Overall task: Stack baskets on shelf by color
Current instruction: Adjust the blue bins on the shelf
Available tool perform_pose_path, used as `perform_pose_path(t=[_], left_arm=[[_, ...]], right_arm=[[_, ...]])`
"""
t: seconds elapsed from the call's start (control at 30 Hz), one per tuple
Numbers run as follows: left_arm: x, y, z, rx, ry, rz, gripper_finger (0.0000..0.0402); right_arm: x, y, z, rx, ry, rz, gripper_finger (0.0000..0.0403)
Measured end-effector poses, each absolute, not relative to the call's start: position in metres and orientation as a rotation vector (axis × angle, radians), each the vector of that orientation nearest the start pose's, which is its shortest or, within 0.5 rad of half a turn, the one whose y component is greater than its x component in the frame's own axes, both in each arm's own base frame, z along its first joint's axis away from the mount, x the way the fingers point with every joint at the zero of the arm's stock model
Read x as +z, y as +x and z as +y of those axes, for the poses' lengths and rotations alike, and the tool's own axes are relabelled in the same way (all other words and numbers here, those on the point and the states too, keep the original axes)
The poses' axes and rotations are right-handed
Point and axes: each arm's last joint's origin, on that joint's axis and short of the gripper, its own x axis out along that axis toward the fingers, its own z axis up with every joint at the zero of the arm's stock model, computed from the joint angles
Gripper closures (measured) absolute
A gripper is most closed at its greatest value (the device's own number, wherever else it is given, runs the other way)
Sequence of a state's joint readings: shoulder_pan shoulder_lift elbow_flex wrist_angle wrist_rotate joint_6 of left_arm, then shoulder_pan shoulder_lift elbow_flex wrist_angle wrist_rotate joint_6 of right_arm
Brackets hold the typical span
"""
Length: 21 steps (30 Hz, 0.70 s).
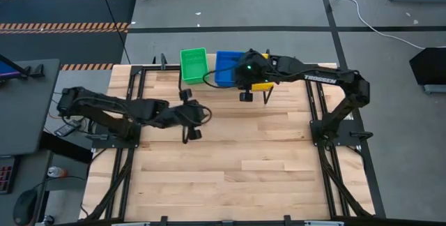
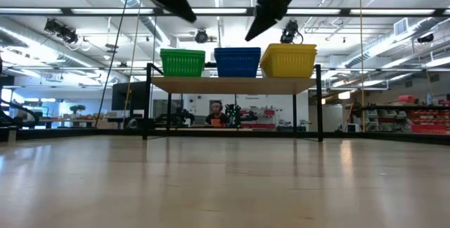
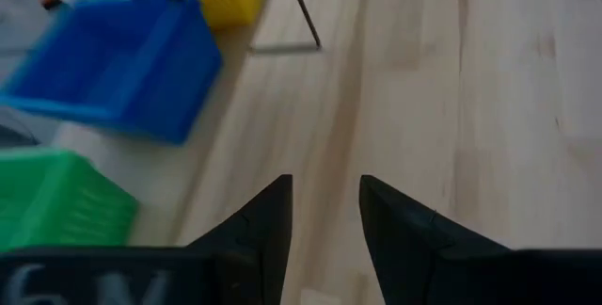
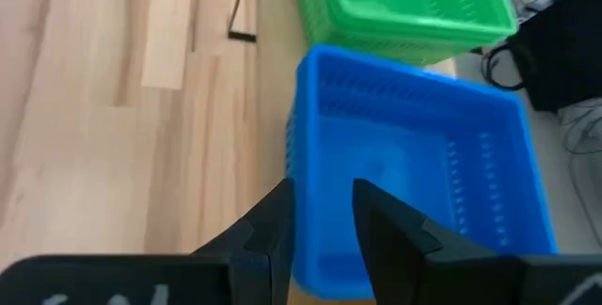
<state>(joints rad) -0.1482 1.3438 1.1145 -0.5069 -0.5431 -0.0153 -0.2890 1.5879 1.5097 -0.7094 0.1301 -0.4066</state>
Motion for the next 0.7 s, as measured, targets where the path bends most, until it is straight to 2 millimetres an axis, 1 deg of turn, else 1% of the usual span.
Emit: perform_pose_path(t=[0.13, 0.23, 0.33, 0.43, 0.5, 0.6, 0.7], left_arm=[[0.319, 0.267, -0.023, 0.383, 0.267, 0.640, 0.0269], [0.329, 0.258, -0.020, 0.383, 0.283, 0.610, 0.0269], [0.337, 0.250, -0.017, 0.392, 0.280, 0.578, 0.0269], [0.341, 0.246, -0.014, 0.416, 0.256, 0.556, 0.0269], [0.342, 0.244, -0.014, 0.421, 0.252, 0.560, 0.0269], [0.341, 0.244, -0.014, 0.426, 0.235, 0.562, 0.0269], [0.340, 0.243, -0.014, 0.428, 0.232, 0.571, 0.0269]], right_arm=[[0.343, 0.340, -0.106, -0.231, -0.320, 0.874, 0.0288], [0.346, 0.351, -0.109, -0.222, -0.312, 0.890, 0.0288], [0.341, 0.362, -0.111, -0.214, -0.287, 0.941, 0.0288], [0.333, 0.373, -0.114, -0.204, -0.264, 1.006, 0.0288], [0.331, 0.378, -0.116, -0.204, -0.261, 1.025, 0.0288], [0.327, 0.383, -0.118, -0.206, -0.263, 1.046, 0.0288], [0.327, 0.383, -0.120, -0.199, -0.267, 1.054, 0.0288]])
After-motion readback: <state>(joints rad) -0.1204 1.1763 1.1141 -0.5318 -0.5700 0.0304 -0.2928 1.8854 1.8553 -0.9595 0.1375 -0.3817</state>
